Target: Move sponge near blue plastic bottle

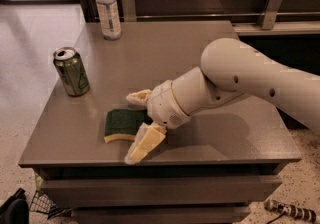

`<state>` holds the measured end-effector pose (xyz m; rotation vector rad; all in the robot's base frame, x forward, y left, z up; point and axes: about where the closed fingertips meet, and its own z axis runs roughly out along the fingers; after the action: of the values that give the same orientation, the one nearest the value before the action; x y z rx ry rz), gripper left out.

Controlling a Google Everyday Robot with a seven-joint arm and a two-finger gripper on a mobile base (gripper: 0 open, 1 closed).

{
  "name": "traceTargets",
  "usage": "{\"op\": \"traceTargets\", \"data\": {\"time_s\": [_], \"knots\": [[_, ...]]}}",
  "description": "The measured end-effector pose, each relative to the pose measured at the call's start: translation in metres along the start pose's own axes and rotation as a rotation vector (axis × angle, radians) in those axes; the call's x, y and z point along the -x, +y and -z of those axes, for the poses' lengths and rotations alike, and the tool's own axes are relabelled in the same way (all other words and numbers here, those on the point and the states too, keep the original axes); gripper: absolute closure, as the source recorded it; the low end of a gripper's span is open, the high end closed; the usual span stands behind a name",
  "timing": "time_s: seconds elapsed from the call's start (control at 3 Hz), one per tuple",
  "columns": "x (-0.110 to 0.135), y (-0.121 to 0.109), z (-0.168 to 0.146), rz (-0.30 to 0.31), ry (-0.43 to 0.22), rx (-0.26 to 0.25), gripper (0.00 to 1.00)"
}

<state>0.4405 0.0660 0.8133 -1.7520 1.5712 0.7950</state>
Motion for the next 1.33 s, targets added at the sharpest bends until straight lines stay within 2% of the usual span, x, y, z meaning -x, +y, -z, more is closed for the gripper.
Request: {"op": "traceTargets", "data": {"time_s": [1.0,1.33], "knots": [[0.0051,0.0029,-0.0012,0.012,0.004,0.003,0.83],[0.0071,0.0040,-0.0017,0.016,0.006,0.004,1.00]]}}
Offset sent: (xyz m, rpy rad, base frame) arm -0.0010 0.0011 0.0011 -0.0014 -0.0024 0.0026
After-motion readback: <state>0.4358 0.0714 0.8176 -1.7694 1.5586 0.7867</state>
